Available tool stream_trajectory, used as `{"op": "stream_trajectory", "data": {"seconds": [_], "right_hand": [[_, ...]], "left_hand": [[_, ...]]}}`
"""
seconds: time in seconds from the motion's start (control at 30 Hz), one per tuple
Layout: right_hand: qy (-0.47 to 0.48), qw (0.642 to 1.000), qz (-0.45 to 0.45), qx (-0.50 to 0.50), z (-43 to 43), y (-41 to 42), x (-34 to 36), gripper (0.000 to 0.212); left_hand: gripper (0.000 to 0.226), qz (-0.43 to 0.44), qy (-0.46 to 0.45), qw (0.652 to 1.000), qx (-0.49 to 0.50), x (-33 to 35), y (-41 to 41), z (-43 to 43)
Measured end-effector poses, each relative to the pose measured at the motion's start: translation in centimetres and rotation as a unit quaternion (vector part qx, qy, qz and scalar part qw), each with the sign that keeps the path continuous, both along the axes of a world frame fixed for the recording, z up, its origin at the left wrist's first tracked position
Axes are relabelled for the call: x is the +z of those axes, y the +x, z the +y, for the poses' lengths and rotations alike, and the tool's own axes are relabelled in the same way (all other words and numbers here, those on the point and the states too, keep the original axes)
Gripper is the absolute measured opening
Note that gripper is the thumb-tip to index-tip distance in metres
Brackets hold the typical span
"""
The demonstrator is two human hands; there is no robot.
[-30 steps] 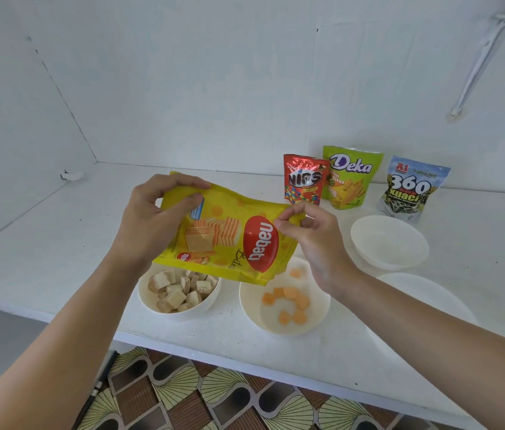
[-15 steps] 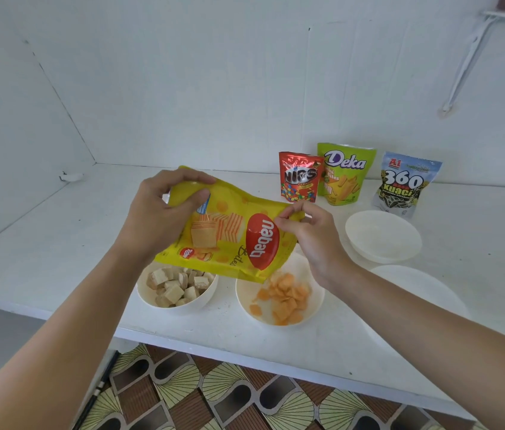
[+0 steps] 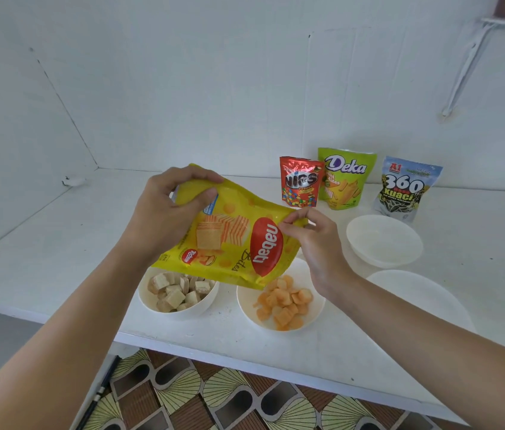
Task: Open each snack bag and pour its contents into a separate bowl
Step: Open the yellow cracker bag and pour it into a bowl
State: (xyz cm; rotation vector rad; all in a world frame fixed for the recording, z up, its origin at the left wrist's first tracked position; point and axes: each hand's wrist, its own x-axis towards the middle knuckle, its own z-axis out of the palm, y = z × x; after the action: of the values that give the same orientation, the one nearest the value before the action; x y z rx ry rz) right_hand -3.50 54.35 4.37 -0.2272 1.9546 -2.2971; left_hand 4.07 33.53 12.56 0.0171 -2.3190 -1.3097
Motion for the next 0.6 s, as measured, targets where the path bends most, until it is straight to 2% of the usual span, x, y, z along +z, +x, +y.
{"op": "stream_trajectory", "data": {"seconds": [0.17,0.33,0.47,0.6], "right_hand": [[0.025,0.999,-0.031,0.006,0.1,0.3,-1.4,0.020],[0.026,0.999,-0.016,0.009,0.1,0.1,-0.7,0.017],[0.005,1.000,0.029,0.009,0.0,0.0,0.8,0.013],[-0.036,0.999,0.028,0.011,0.0,-0.2,1.4,0.014]], "left_hand": [[0.017,-0.027,-0.007,0.999,-0.015,-1.0,-0.2,0.4],[0.017,-0.017,-0.004,1.000,-0.010,-0.2,-0.4,0.3],[0.016,0.009,0.000,1.000,-0.003,1.4,-0.5,0.1],[0.016,0.025,-0.009,0.999,-0.018,2.9,-0.5,0.4]]}}
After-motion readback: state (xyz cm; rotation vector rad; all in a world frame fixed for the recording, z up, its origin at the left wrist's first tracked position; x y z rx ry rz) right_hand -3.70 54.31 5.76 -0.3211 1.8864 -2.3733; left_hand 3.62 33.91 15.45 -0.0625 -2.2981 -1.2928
